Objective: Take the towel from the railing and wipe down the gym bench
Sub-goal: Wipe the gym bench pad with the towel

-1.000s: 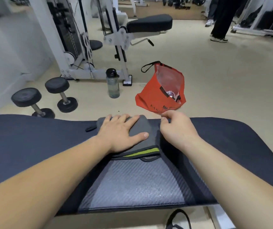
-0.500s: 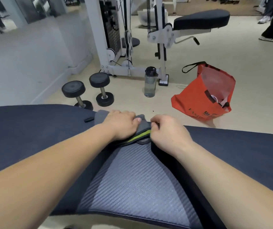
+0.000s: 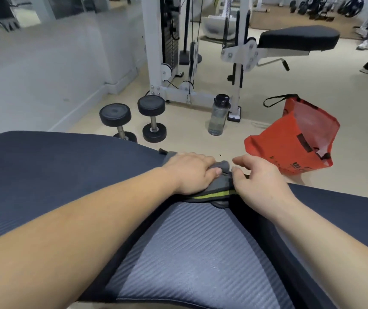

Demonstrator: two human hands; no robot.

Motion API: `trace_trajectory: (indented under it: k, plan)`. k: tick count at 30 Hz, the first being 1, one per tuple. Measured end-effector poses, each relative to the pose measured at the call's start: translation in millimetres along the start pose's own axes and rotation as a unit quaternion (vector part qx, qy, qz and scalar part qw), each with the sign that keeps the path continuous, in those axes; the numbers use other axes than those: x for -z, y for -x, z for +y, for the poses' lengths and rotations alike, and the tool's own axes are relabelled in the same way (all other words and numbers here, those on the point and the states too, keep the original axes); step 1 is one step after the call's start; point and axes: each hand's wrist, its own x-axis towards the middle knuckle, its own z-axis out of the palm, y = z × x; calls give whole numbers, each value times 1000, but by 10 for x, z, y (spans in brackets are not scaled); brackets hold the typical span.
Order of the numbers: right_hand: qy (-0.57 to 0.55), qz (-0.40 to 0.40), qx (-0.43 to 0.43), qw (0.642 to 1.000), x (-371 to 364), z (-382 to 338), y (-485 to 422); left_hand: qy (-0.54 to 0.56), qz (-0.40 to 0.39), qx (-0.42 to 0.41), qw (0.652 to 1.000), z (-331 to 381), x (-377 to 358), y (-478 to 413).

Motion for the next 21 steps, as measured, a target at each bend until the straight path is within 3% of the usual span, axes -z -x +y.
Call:
trace_trajectory:
  k: [6,13,18,21]
  plan:
    - [-32,-85,67,994,-538,-780,-186,-24,68,34,997,-1275,96,428]
    - [109,-185,190,958,-1331,-1982,-378,-5,80,188,979,-2711,200,910]
    - [179,-214,257,925,-1826,-2613,-307,-24,86,262,961,-3468,219,1430]
    - [179,-192,314,912,-2013,-2867,-179,-15,85,306,948,-3777,204,1698]
